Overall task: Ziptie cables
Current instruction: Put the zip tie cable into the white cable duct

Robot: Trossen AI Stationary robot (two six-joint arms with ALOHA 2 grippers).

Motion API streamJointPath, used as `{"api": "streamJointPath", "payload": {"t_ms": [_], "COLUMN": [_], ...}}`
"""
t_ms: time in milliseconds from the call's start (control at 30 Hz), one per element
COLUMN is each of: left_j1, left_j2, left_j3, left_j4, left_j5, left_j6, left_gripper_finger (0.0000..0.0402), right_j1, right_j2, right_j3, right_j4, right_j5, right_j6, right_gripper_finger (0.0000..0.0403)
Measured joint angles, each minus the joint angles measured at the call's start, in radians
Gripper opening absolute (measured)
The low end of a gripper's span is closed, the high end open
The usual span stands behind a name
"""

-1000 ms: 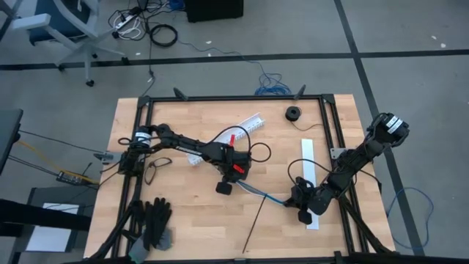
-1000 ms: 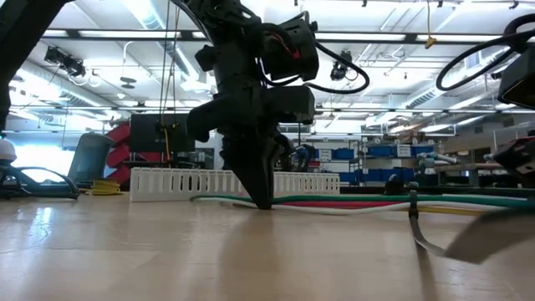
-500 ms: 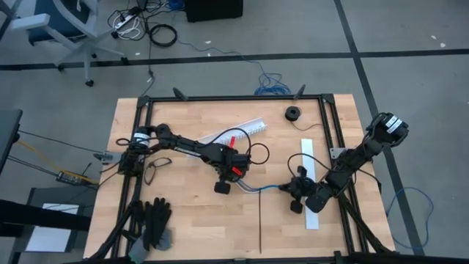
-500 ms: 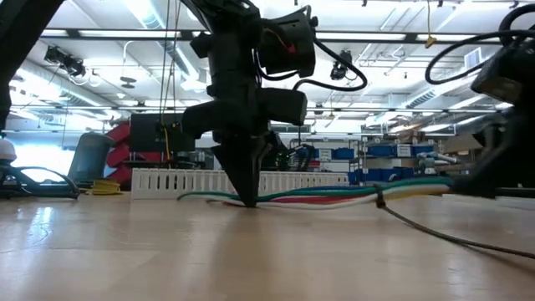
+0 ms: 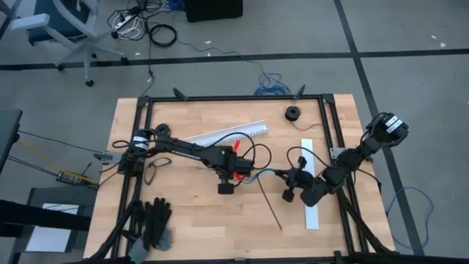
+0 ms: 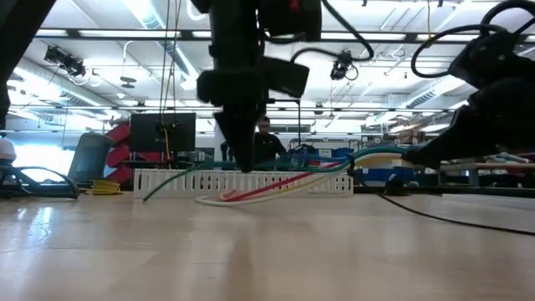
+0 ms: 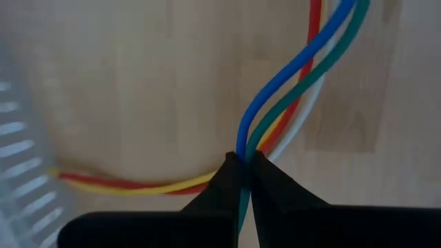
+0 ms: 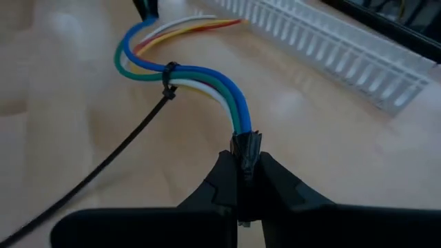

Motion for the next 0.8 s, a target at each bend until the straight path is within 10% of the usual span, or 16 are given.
{"api": "streamJointPath", "payload": {"t_ms": [500,800], "left_j1": [-0.016,-0.015], "left_j2": [-0.002,-0.003], "left_j3": [-0.017,-0.079], "left_j4": [0.017,0.217], "left_j5": [-0.094,0.033], "left_j6": [-0.014,0.022], "left_gripper_finger": [0.0007,0.0091], "right_j1": [-0.084,-0.084], "right_j2": [0.000,-0.001], "right_j3": [0.002,0.002], "right_j4": [0.115,0.121], "right_j5": [-0.040,-0.061], "right_j6": [-0.134,-0.133], "right_gripper_finger": [0.0017,0.0017]}}
